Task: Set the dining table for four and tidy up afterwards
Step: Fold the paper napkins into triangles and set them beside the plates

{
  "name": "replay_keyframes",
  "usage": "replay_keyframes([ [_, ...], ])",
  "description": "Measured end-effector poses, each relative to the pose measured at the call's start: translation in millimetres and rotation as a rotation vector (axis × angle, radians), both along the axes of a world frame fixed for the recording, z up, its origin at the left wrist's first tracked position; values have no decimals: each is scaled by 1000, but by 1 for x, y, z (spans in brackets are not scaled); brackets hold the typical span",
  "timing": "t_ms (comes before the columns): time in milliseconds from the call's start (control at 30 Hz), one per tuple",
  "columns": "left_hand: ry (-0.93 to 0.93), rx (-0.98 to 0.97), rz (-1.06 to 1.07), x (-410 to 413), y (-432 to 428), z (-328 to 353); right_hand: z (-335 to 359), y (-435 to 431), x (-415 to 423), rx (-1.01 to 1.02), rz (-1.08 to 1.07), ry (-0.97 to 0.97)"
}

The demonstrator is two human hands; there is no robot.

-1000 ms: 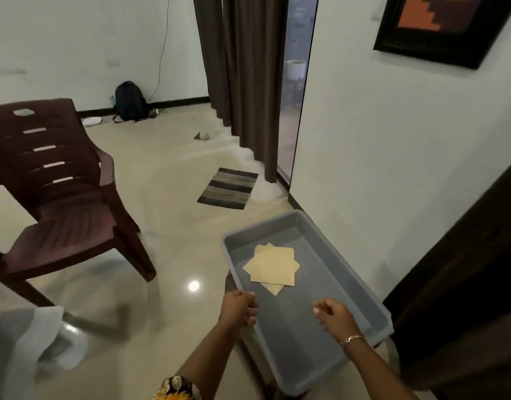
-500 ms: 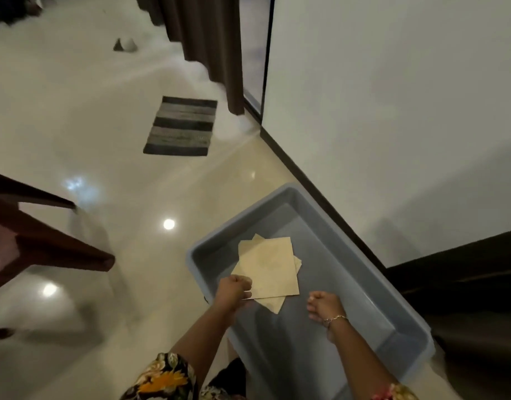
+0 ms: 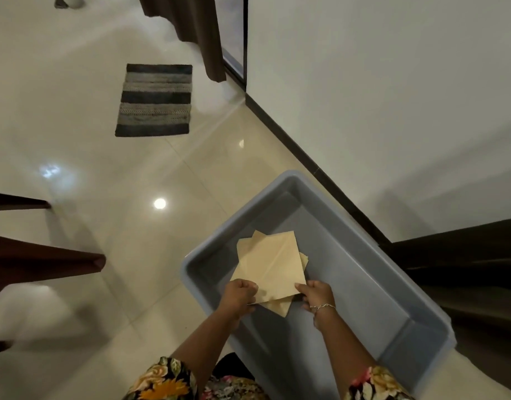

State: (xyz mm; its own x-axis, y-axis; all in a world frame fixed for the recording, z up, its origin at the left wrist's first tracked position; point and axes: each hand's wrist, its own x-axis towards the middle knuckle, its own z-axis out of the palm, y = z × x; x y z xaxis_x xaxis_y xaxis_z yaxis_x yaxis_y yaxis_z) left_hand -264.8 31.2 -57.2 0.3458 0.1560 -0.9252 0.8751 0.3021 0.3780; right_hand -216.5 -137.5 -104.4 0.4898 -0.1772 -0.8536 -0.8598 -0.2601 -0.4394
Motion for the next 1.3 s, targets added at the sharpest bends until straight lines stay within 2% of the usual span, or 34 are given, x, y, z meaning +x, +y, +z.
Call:
replay_keyframes([
  [133,-32,28,21,-3,5,7,8,4,2,106,-124,18],
  [233,-45,55,36,-10,6,15,17,9,2,102,-92,-28],
  [433,-125,112,78,-40,-6,44,91,-3,10,101,111,-402],
  [500,-176,81,118,-55,-15,60,126,-11,7,178,155,-495],
  [667,-246,-5,278,-107,-43,93,204,-20,-20,446,205,-553],
  [800,-292,-59,437,-143,-53,123,251,-6,-54,742,142,-469],
  [900,-353,41,523,-171,-44,151,278,19,-85,945,106,-290],
  [1000,-443,17,702,-196,-20,172,304,55,-119,1121,137,-145],
  [1200,-605,-100,1056,-239,53,196,324,149,-168,1212,329,11],
  [1300,-677,-92,1200,-270,98,205,329,211,-194,1206,441,73],
])
